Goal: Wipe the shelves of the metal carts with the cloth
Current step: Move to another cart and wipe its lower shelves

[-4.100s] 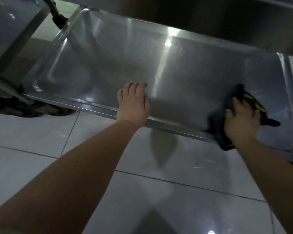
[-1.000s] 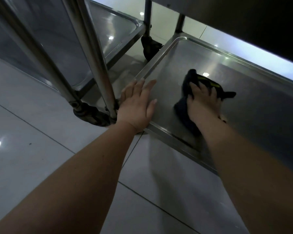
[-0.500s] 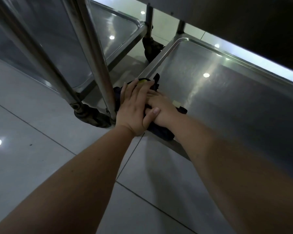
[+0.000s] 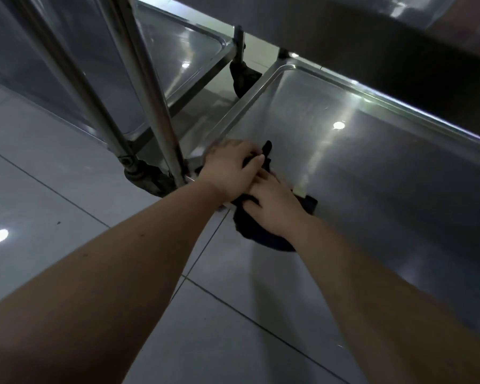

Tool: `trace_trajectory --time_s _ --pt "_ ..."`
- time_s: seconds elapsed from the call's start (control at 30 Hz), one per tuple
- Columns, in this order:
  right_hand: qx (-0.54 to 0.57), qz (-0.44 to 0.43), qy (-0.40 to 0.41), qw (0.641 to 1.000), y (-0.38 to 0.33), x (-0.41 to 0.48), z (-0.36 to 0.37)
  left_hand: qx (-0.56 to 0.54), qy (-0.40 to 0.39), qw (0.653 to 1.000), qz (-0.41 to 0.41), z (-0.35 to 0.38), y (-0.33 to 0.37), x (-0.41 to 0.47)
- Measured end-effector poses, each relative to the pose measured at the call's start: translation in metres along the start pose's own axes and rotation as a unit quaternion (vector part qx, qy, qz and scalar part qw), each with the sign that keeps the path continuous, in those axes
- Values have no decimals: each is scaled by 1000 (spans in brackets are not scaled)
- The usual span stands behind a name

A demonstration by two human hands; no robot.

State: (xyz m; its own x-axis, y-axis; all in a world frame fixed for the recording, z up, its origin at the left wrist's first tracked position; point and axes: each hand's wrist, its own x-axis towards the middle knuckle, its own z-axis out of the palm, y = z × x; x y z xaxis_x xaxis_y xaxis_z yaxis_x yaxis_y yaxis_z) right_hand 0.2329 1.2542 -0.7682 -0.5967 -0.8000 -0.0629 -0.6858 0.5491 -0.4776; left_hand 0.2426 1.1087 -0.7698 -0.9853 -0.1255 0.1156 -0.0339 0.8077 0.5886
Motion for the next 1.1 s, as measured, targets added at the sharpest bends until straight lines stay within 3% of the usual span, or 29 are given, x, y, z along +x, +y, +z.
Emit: trace_trajectory --time_s 0.23,0.43,0.6,0.73,0.8,0.93,1.1 --pt "21 27 0 999 47 -115 -23 141 -53 984 97 52 63 -35" --pt "-61 63 -51 995 84 -203 -35 161 -93 978 96 100 132 -65" --pt "-176 128 60 974 88 -247 -23 162 -82 981 67 126 162 -75" --pt "-92 306 141 937 84 -260 -16 180 -65 978 86 126 161 -81" --pt "-91 314 139 935 84 -262 -18 177 -56 975 119 122 161 -89" --pt "-81 318 148 933 74 -257 -17 171 -139 954 202 117 157 -101" --pt "-70 324 138 933 71 -255 -16 129 -153 961 190 108 156 -104"
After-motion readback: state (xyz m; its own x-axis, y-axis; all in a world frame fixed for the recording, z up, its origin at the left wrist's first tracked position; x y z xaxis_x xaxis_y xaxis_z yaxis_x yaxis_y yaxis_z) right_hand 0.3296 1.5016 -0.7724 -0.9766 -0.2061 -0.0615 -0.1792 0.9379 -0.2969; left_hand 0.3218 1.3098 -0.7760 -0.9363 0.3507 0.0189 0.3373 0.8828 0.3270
